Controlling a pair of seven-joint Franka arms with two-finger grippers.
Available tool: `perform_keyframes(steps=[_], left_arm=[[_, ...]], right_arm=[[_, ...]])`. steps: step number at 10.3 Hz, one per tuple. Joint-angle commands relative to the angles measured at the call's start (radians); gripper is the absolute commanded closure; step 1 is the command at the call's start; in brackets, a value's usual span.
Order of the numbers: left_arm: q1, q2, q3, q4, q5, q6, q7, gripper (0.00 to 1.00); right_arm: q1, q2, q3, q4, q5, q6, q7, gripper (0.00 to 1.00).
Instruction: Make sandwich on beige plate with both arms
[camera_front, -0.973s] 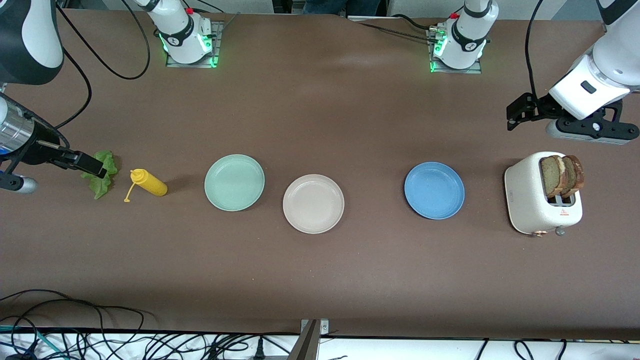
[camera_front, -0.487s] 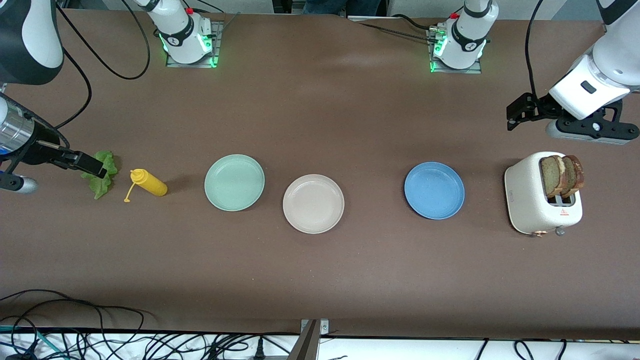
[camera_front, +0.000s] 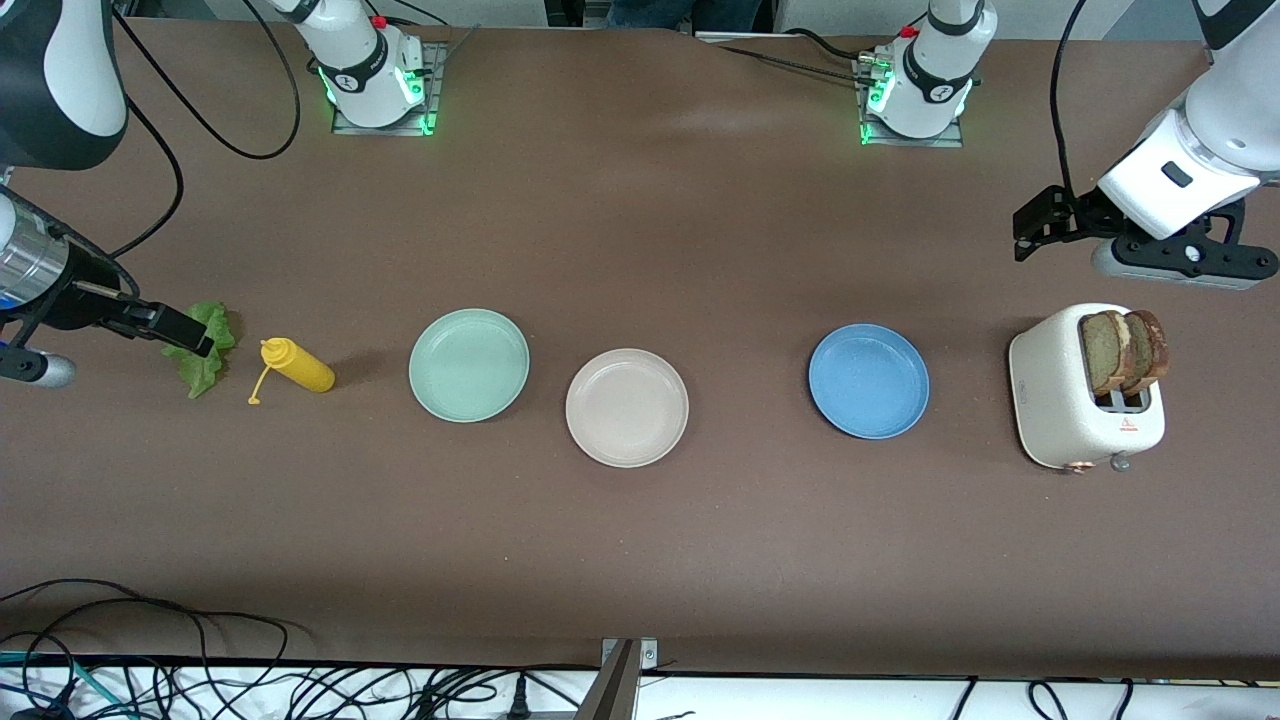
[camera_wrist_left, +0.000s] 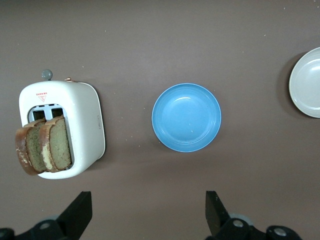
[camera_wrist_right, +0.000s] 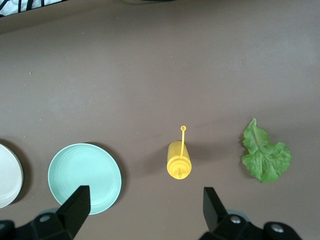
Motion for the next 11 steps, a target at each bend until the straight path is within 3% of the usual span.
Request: perform_keyframes(steps=[1,11], left_arm=[[0.005,-0.003,-0.006,0.016,0.018,-0.020,0.013,0.00],[0.005,-0.001,-0.006,0.016,0.014,-0.020,0.016,0.00]], right_arm=[[0.000,-0.004,0.005,-0.001,-0.005,0.005,0.011,0.00],[0.006,0.000,0.005,0.012,-0.005,0.004,0.009,0.00]])
